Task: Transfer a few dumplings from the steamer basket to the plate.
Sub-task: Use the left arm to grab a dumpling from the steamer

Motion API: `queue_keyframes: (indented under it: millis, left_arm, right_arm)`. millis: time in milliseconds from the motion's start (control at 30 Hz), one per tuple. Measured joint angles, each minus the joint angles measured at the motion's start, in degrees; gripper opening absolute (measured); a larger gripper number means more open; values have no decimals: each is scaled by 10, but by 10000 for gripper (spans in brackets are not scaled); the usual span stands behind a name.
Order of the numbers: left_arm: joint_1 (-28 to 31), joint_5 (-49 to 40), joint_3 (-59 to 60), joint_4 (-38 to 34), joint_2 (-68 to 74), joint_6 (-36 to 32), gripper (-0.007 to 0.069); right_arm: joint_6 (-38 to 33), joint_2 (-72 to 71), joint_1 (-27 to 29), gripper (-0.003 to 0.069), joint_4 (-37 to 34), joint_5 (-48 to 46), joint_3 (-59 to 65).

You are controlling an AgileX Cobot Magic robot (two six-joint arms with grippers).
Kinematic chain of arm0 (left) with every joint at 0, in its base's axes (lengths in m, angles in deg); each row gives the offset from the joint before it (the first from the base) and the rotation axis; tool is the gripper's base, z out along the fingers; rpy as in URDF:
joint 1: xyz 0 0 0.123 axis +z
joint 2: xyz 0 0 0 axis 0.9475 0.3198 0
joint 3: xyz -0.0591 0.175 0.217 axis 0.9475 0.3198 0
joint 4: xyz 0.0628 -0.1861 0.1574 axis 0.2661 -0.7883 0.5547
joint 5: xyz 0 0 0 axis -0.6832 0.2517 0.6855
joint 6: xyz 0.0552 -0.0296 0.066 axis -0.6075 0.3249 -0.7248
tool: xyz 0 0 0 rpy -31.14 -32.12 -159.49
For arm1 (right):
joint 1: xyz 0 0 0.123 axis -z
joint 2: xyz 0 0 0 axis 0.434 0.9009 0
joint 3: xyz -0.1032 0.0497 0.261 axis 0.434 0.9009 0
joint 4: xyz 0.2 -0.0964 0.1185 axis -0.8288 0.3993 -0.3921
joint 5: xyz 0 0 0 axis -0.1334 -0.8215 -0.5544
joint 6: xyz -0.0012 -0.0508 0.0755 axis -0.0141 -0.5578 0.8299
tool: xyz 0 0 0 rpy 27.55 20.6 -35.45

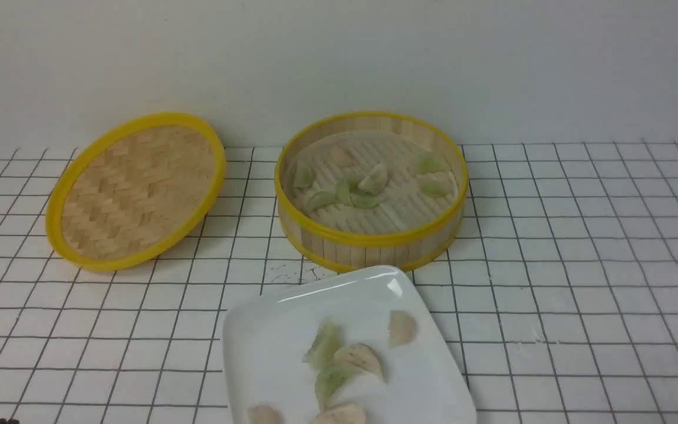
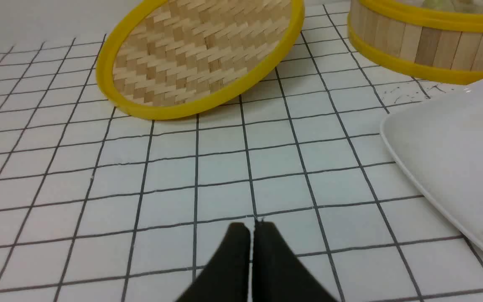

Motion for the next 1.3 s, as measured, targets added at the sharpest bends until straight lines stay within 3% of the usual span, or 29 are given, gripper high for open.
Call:
queue_keyframes:
  millis: [733,900,1067,1167,1300]
  left_arm:
    - [0,7,0,-1,0,3,-6]
    - [0,107,2,-86,0,51,-6]
    - [0,302,2,-202,0,104,-6]
    - [0,442,0,-231,0,142,-6]
    - [0,467,-41,-223,1,171,-6]
  right_arm:
    - [0,0,0,-11,0,0,0]
    - [0,0,0,-11,0,0,0]
    - [0,0,0,-11,0,0,0]
    - [0,0,0,-11,0,0,0]
    - [0,0,0,-11,0,0,0]
